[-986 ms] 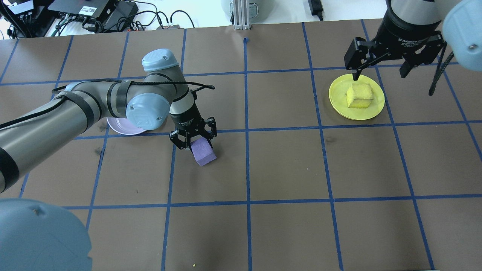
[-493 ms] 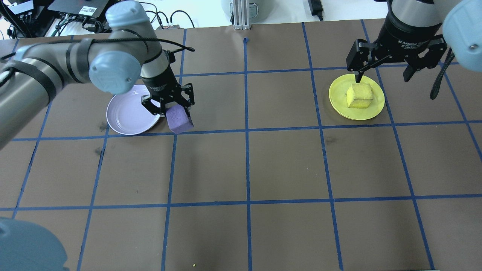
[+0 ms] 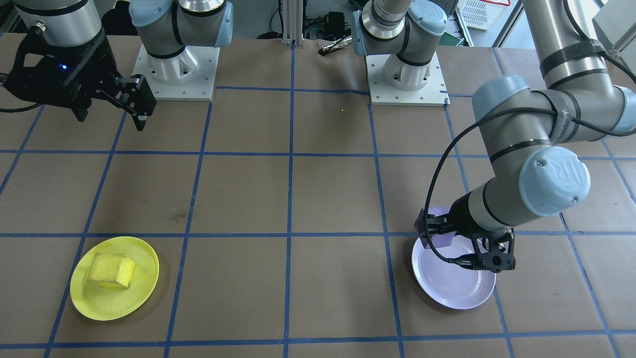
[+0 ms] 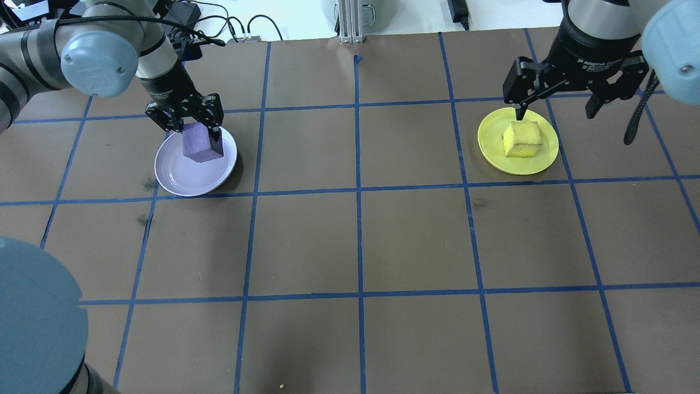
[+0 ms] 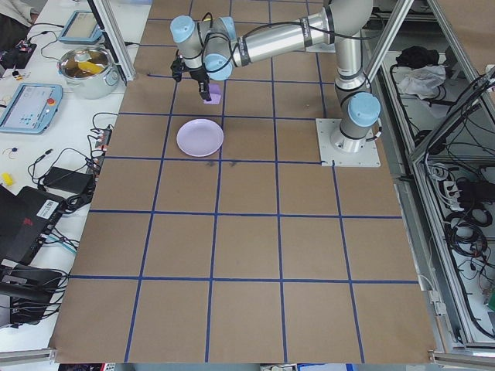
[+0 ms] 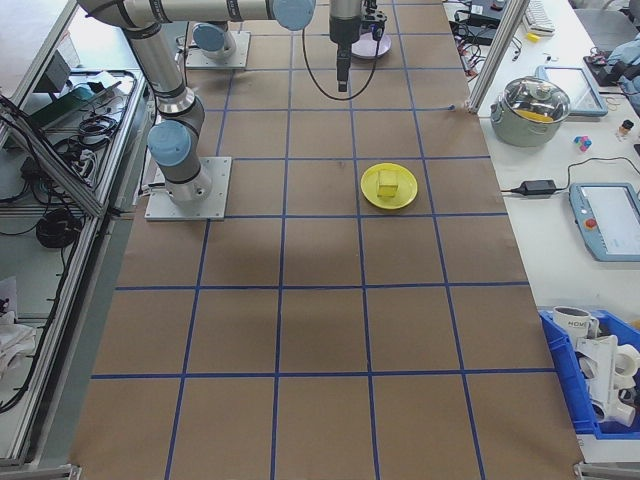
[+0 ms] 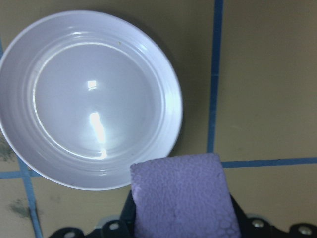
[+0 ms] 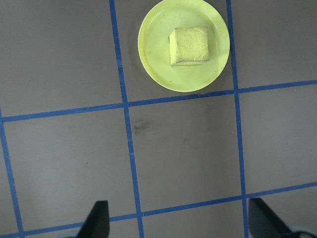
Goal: Sort blocks by color into plates
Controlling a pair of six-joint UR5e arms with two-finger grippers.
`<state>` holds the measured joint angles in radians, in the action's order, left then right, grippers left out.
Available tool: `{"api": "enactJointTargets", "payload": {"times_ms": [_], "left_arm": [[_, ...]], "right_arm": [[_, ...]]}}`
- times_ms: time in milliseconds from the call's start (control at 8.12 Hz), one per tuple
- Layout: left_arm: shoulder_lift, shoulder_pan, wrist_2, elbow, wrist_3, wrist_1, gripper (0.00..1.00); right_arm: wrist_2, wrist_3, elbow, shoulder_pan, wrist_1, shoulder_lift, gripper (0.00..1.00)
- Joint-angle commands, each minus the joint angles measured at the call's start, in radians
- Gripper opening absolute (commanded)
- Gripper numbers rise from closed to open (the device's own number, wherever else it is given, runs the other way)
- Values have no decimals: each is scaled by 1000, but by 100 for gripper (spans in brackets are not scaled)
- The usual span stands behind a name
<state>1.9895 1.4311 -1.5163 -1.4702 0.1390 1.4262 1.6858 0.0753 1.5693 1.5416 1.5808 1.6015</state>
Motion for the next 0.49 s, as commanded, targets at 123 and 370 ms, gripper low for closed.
{"api": "enactJointTargets", "payload": {"times_ms": [123,370], "left_arm": [[127,-117,-31,13,192,-90,0],[143,-115,-44,10,185,-92,63]], "right_arm": [[-4,3,2,0,1,0,100],[-8,3,2,0,1,0,100]]}}
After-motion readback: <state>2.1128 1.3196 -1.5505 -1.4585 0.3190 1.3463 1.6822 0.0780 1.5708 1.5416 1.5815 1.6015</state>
